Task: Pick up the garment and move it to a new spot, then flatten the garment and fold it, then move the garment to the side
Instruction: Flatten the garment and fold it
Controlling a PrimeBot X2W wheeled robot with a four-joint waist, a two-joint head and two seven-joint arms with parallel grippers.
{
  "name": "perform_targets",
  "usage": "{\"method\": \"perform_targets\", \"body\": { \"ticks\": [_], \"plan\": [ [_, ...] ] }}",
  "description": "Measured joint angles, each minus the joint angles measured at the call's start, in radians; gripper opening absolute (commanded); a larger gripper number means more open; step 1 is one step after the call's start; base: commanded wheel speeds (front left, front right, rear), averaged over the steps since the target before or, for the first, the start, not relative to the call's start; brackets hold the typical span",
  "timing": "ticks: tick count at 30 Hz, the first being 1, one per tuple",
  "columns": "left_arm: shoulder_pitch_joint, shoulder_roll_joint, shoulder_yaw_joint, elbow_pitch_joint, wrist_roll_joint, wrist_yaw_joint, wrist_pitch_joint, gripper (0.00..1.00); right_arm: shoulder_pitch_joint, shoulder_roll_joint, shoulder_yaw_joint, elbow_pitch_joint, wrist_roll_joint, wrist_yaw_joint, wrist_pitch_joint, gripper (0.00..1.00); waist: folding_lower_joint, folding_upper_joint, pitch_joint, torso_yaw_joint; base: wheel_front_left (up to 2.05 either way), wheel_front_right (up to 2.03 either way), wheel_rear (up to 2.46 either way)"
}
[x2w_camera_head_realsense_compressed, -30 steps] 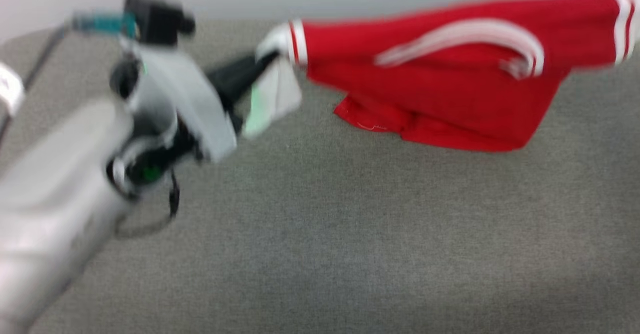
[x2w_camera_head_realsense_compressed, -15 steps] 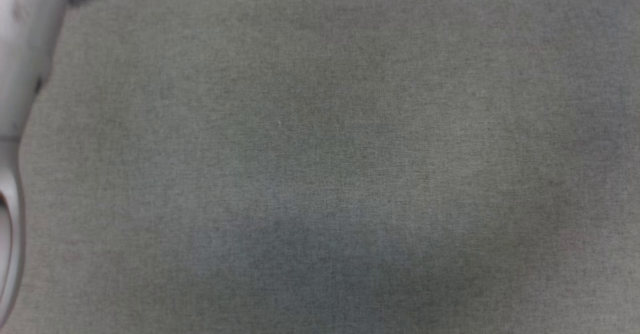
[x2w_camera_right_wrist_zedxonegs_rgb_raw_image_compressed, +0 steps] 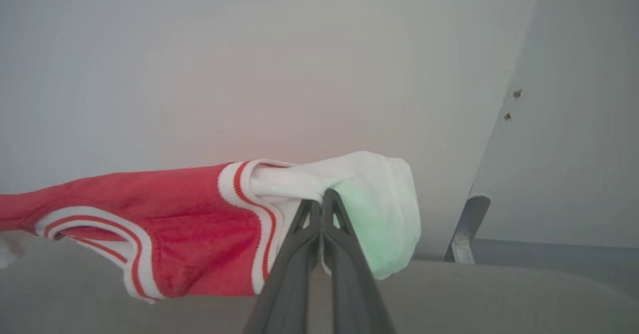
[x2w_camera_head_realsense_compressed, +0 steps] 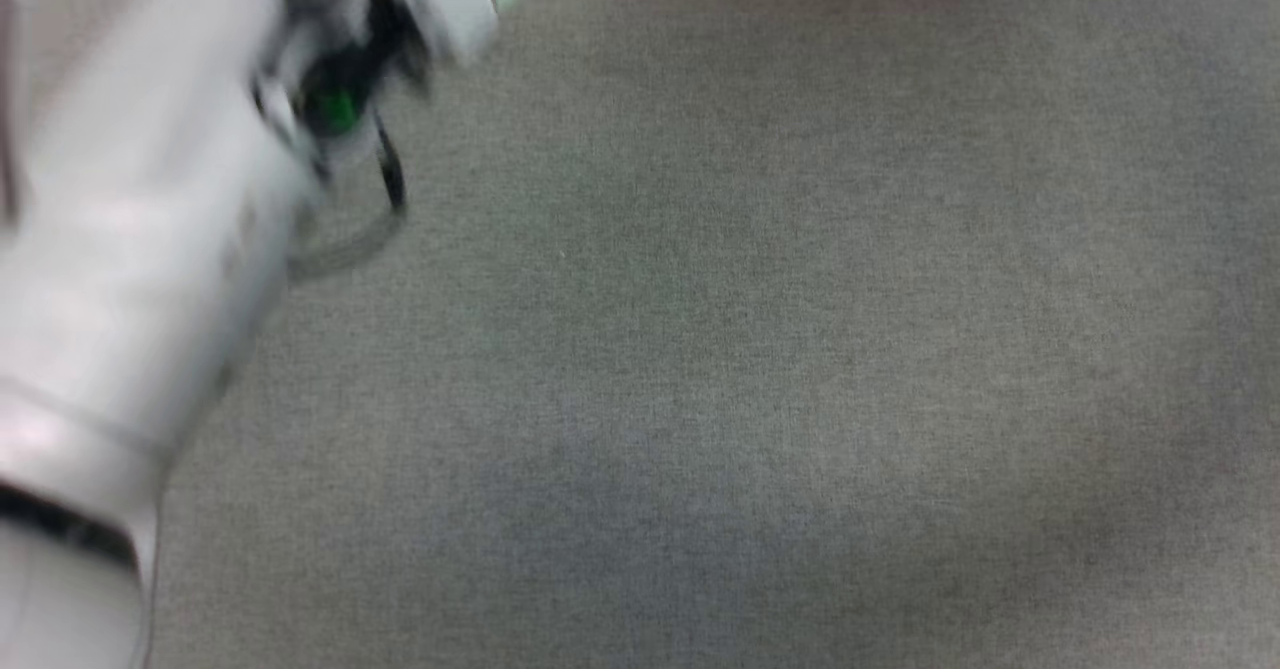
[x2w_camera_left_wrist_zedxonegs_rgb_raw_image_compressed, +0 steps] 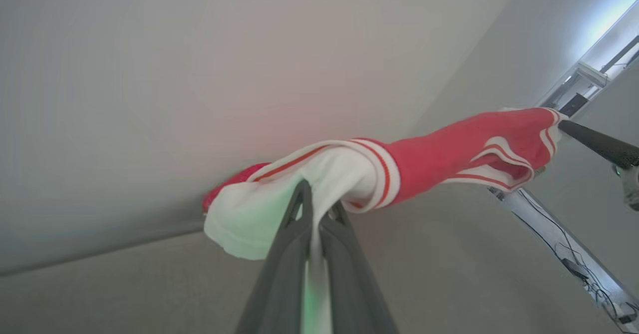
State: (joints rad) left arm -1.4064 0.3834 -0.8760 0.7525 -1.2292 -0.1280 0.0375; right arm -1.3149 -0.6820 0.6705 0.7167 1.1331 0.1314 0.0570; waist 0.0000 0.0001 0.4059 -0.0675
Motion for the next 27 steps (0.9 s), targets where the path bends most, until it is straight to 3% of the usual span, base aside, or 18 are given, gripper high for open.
{"method": "perform_targets", "body": {
  "ticks": [7,8,15,27],
  "plan": [
    [0.278,0.131,-0.085,-0.273,-0.112,-0.001,0.074,0.00,0.266,-0.147,0.059,-0.202,0.108,0.000,0.094,0.00,0.0001,0.0000,-0.031,0.008,0.00,0.00,0.00],
    [0.343,0.167,-0.099,-0.342,-0.137,-0.001,0.077,0.00,0.346,-0.191,0.065,-0.259,0.139,0.000,0.109,0.00,0.0000,0.0000,-0.043,0.010,0.00,0.00,0.00],
    [0.525,0.277,-0.137,-0.523,-0.155,0.001,0.051,0.00,0.595,-0.324,0.072,-0.439,0.229,0.000,0.137,0.00,0.0000,0.0000,-0.076,0.015,0.00,0.00,0.00],
    [0.737,0.410,-0.189,-0.784,-0.152,0.079,0.002,0.00,0.888,-0.490,0.100,-0.655,0.310,0.000,0.163,0.00,0.0000,0.0000,-0.094,0.005,0.00,0.00,0.00]
  ]
}}
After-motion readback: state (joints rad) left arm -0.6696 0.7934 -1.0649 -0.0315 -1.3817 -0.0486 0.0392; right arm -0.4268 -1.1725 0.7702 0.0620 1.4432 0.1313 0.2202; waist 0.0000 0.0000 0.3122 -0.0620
